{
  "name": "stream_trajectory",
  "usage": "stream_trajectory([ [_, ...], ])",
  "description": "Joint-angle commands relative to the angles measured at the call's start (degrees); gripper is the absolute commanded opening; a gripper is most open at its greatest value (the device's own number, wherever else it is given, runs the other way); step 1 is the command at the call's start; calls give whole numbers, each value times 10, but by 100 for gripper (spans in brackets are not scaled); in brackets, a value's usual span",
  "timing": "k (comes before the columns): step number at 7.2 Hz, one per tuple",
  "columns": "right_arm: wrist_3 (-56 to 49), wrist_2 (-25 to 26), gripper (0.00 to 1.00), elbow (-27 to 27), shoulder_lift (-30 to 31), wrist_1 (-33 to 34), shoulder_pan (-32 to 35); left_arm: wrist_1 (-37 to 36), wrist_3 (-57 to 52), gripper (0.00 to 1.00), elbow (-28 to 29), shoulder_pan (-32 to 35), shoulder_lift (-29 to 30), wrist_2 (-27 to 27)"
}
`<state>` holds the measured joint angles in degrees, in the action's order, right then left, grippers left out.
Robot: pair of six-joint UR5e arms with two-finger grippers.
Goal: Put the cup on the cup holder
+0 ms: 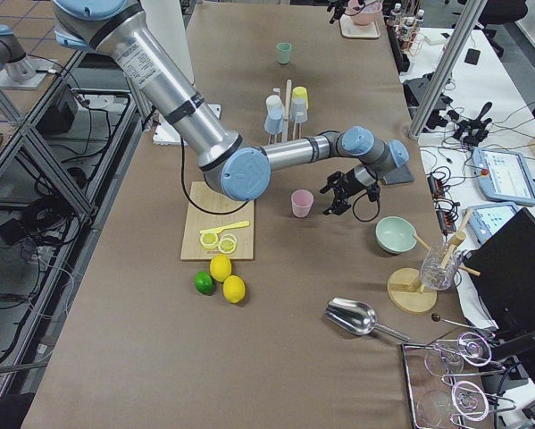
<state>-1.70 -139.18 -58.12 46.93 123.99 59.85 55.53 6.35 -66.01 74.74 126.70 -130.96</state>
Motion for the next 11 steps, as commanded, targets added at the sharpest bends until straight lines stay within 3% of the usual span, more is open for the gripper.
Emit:
stream_trajectory([
  [1,-3,-2,99,15,-1,12,-10,-81,-25,97,-6,-35,15,-9],
  [4,-3,-22,98,33,2,36,-18,-107,-11,98,-16,-65,14,-78],
  [11,0,-27,99,35,5,42,-34,-104,-29,97,-60,-156,-66,-79],
])
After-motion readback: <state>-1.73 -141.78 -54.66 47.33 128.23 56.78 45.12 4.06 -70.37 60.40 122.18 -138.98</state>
